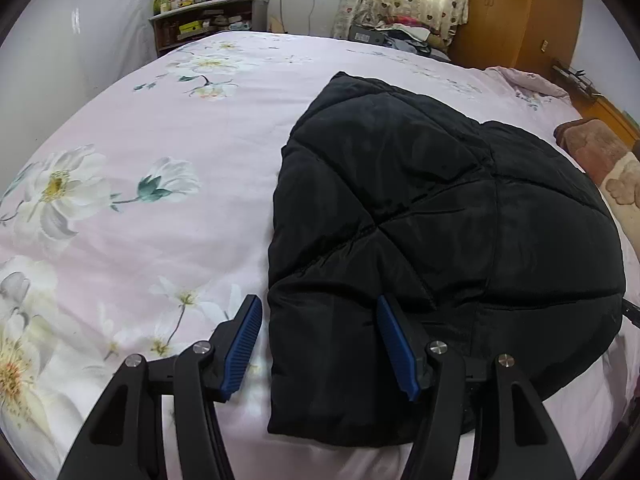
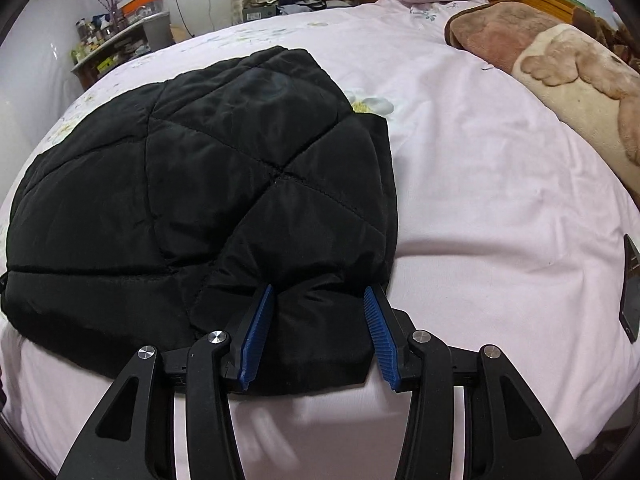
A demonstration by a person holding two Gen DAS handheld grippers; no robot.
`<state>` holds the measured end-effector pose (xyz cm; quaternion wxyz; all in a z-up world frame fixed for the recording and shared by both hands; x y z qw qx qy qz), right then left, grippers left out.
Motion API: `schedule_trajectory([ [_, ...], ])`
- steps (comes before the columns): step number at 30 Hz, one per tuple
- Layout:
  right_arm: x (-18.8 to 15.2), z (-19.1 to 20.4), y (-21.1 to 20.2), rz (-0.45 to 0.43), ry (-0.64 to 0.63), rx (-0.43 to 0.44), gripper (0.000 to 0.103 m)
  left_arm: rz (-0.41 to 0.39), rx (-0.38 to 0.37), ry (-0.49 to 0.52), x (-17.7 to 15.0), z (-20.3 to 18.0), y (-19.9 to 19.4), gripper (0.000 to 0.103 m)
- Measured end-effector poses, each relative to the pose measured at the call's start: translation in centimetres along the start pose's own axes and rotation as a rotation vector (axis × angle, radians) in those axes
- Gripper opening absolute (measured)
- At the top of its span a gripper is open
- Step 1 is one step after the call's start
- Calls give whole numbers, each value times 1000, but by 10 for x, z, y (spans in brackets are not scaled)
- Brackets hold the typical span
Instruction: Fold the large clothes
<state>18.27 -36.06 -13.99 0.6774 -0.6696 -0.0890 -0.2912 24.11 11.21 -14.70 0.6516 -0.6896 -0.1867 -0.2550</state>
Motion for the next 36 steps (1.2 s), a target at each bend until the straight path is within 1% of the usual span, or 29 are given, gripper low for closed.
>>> schedule_trajectory([
  [2,1,-1,-8,2,4,-11,47,-12,20,12,2,-1,-14,61],
  [5,1,4,-32,-32,-1,6,47,-20,62,32,-1,2,-34,60],
  [7,-3,8,-45,-46,-18,10,47,-32,67,17,-3,4,-51,60],
  [13,-17,31,-87,-92,-41,59,47,-88,44,8,-8,-6,-102,60],
  [20,-37,56,-120,-113,-57,122,47,-119,-5,61,-14,-44,-142,60],
  [27,-41,67,-140,-140,-85,151,48,-130,-59,108,-15,-78,-157,60],
  [31,-37,73,-143,-153,-98,158,48,-127,-72,125,-12,-89,-152,60],
  [36,-31,82,-134,-147,-97,172,48,-108,-80,132,-9,-97,-140,60],
])
Point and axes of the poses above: each gripper's, at about its wrist camera, not at the fingertips, and y roughly the way its jaws point, z to its left, x to its top, the point moved 9 cm from there along y, roughly the way its jaws point, and after that the axes turned 5 degrees about y, right-handed, at the moved point
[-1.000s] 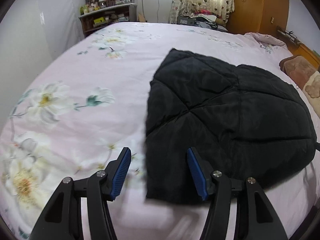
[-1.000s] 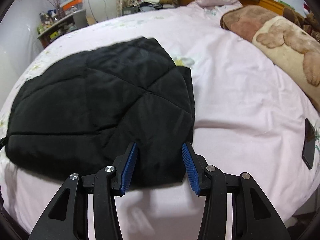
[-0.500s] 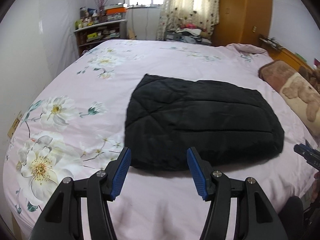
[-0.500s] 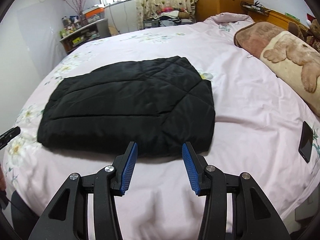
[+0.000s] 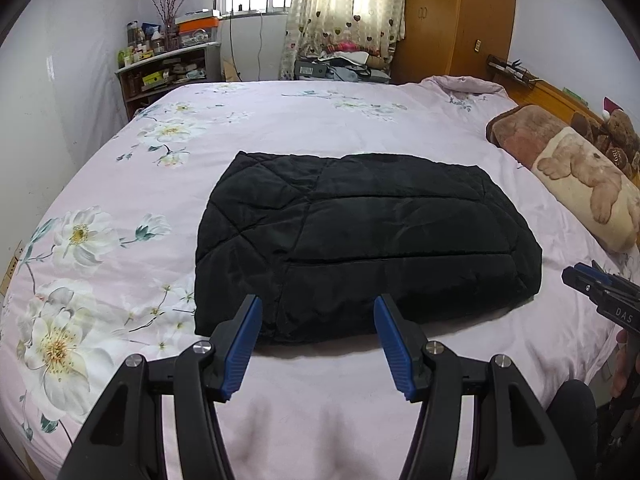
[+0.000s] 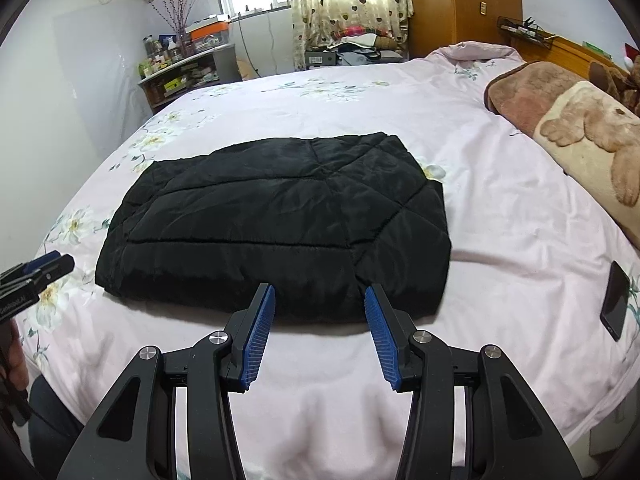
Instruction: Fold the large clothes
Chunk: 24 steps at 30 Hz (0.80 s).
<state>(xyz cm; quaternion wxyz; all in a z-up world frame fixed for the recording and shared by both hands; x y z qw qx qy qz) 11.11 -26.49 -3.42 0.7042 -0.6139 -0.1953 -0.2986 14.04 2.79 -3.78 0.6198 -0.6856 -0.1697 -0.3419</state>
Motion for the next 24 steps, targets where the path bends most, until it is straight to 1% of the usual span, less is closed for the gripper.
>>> schedule_trajectory([
  [3,3,-2,7,-4,1,2,48,4,3,-2,3,6,9,60],
  [4,5,-5,10,-5,3,-5,49,4,8,-7,4,11,12,60],
  [5,7,-9,14,-1,7,-9,54,6,11,-14,5,17,16,61],
  [7,9,-20,24,15,21,-25,55,7,19,-23,9,29,24,61],
  [11,17,-41,42,29,32,-59,55,8,49,-51,17,61,47,61],
  [14,26,-57,58,39,27,-84,56,22,89,-76,19,90,69,61],
  [17,33,-72,73,53,33,-102,56,43,100,-112,16,115,90,61],
  [19,36,-83,85,67,45,-107,57,66,91,-137,12,127,105,61],
  [22,35,-98,106,98,72,-120,57,100,58,-169,2,136,126,61],
  [23,33,-104,112,110,85,-127,59,112,45,-178,-2,137,133,61],
  [24,31,-110,118,121,104,-131,64,118,37,-185,-4,137,137,63],
])
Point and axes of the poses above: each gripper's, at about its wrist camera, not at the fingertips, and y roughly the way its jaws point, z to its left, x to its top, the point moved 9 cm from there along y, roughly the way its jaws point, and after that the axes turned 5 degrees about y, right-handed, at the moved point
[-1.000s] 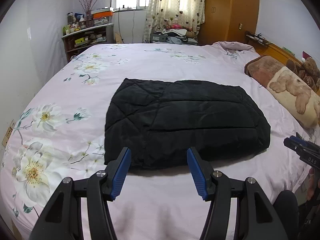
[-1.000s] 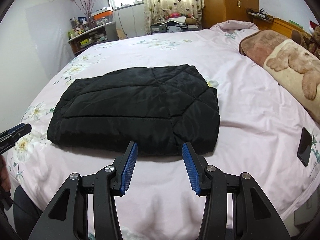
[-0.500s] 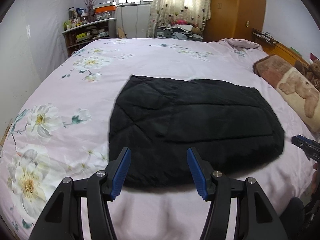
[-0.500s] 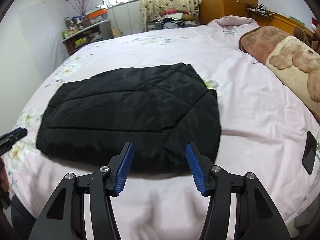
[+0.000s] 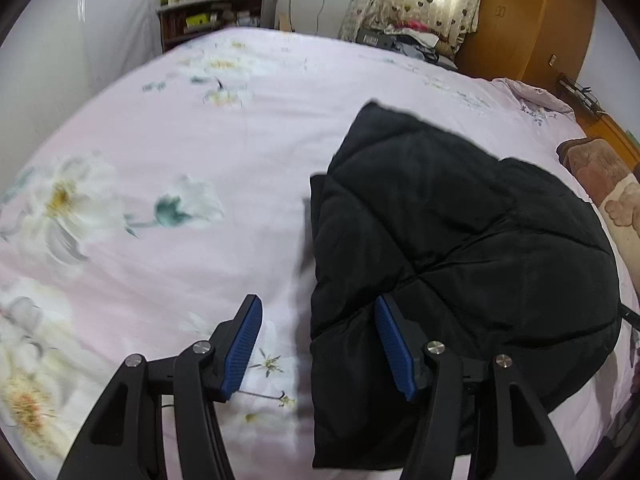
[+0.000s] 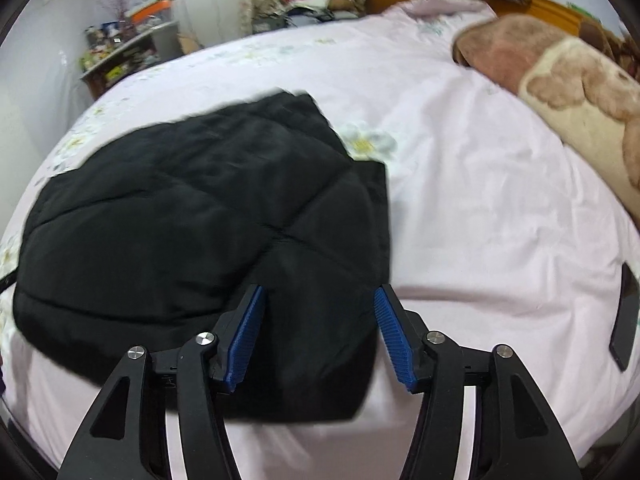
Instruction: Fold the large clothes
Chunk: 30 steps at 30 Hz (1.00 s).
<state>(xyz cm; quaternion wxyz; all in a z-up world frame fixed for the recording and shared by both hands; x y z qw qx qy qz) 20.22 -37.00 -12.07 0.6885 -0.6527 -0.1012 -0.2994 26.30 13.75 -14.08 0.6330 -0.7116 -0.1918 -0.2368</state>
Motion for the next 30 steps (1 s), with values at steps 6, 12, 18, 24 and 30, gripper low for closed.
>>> schedule_trajectory([
  [6,0,-12,23,30,61,70,71,3,-30,1,2,-6,21,68],
  [12,11,-13,38,49,103,117,71,12,-79,-63,8,0,36,77],
  [18,-1,-20,38,80,161,207,71,9,-173,-127,-2,2,39,77],
  [24,-4,-24,51,120,195,280,71,20,-239,-150,0,-7,57,78],
  [30,7,-17,70,146,218,355,72,29,-274,-151,5,-8,64,77],
])
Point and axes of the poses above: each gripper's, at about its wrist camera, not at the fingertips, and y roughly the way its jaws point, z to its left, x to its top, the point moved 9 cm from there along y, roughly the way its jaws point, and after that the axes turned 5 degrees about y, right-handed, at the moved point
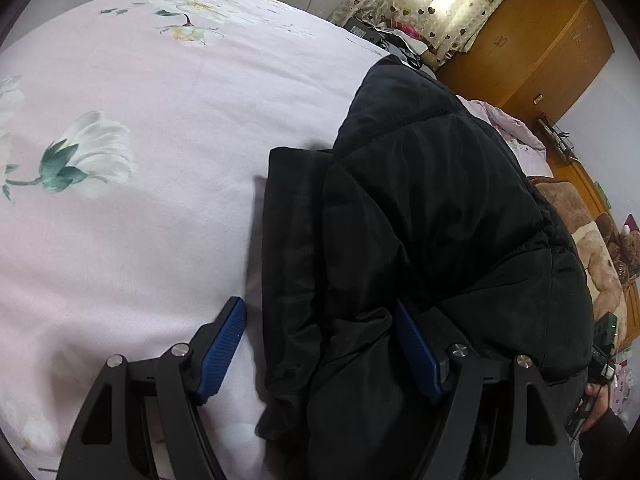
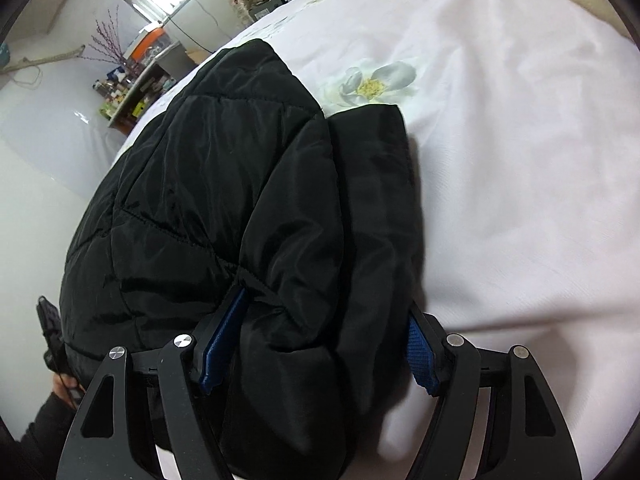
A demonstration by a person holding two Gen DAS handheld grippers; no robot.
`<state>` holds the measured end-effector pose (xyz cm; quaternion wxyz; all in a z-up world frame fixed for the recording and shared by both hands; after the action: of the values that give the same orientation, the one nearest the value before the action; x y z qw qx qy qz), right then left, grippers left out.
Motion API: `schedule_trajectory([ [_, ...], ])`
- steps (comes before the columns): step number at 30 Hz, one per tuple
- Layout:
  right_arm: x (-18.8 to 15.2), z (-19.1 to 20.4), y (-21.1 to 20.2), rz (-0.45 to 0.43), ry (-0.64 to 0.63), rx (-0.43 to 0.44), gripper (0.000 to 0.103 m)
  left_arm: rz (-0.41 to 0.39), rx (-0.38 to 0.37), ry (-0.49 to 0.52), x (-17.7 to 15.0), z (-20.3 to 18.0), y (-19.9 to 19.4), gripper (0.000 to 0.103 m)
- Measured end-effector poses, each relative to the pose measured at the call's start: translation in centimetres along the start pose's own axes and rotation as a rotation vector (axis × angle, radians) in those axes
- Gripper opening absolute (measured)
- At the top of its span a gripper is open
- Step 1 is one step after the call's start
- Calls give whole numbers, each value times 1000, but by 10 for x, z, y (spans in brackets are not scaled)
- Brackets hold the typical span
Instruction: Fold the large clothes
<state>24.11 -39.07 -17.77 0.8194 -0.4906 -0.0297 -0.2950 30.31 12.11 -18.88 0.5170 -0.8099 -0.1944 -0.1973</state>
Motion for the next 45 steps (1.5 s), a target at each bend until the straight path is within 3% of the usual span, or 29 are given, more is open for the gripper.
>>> schedule_trajectory([
  [4,-3,1,2,4,39,47,70,-2,-54,-28,-6,-2,-6,69],
  [16,1,-1,11,23,59,133,67,21,-116,-13,1,-6,9,70],
  [19,-1,0,12,26,53,131,58,30,-111,0,3,-12,11,66],
  [22,-3,4,5,19,40,111,46,33,-85,19,4,-18,6,50],
  [24,-3,9,-1,13,32,93,37,33,-44,58,6,-24,-2,36],
  [27,-1,19,-11,2,9,59,30,22,15,106,13,-33,-19,27],
  [33,-3,45,-63,-78,-28,79,25,-86,16,156,18,-58,-82,24],
  [39,-35,55,-109,-104,-49,113,25,-123,-28,179,0,-60,-131,24],
  [45,-56,64,-130,-111,-54,133,25,-131,-36,183,-12,-58,-152,24],
])
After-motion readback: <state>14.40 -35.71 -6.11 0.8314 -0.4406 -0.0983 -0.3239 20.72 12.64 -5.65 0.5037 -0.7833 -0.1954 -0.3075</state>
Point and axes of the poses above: each gripper's, at about its wrist camera, not at the fingertips, and y roughly the way its jaws point, z to its left, x to its top, the point moved 9 cm from there along y, roughly the way its jaws point, and after that the axes turned 5 degrees about y, right-handed, at the moved point
